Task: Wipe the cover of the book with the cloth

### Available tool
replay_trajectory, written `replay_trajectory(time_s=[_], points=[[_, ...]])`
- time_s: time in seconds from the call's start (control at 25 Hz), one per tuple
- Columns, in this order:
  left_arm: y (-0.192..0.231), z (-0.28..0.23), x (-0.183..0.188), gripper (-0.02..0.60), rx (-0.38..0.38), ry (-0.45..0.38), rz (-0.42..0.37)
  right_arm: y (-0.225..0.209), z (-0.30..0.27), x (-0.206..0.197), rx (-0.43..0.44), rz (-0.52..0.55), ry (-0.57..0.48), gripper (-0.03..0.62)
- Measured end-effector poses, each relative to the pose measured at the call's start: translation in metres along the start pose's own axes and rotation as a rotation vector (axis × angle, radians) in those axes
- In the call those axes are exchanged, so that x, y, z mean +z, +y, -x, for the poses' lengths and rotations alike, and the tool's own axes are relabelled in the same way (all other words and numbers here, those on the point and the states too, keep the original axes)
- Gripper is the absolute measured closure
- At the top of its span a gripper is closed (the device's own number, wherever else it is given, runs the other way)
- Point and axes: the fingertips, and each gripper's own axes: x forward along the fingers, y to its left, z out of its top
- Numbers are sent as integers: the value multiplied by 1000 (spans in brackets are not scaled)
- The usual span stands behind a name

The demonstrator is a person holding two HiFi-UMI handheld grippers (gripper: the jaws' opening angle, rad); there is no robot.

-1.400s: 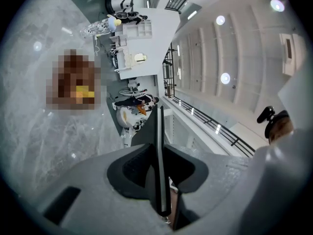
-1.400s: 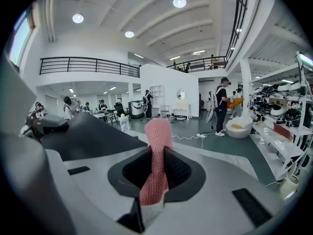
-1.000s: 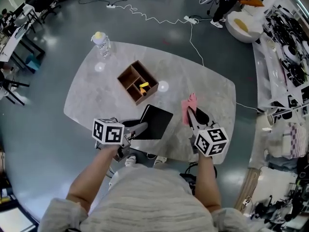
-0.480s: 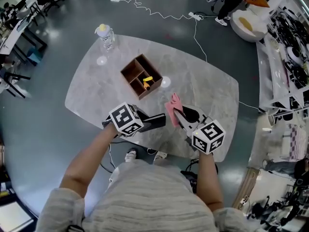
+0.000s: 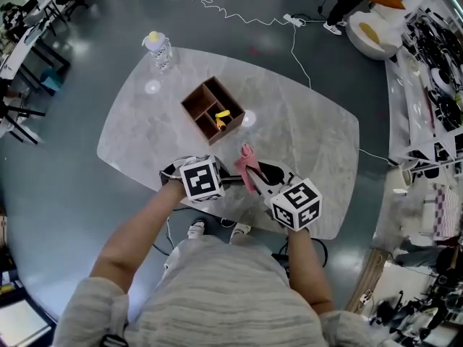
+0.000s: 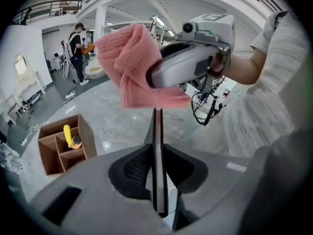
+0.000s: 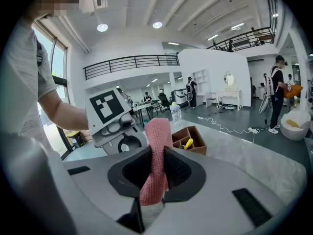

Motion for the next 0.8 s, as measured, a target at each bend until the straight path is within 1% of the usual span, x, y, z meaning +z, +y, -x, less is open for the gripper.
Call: replay_trajectory(time_s=[0.2,0.32,0.36,0.4,0.48,0.56,0.64,0.72,0.8], points=[[-2,-2,0,499,1,-26,5,15,-24,-21,-21,113,123,537],[0,0,2,479,6,-68,62,16,-27,-24,-30,117,134,537],[2,0,0,437,8,-78,89,16,-27,-25,-33,113,134,537],[3,0,-3,377,12,-87,114,15,-28,-26,-34,110,134,537],[7,4,-11,348,26,-114,175,15,-27,-27,-34,108,134,537],[10,12,-21,344,36,-162,266,15,-27,-26,-35,106,130,537],[9,20,-34,334,15,-229,405,15,-27,-25,-37,107,127,537],[5,25,-49,327,-48,-339,594,15,-27,-25,-37,106,128,537],[1,32,-60,326,-150,-499,817,15,-27,-26,-37,107,130,537]])
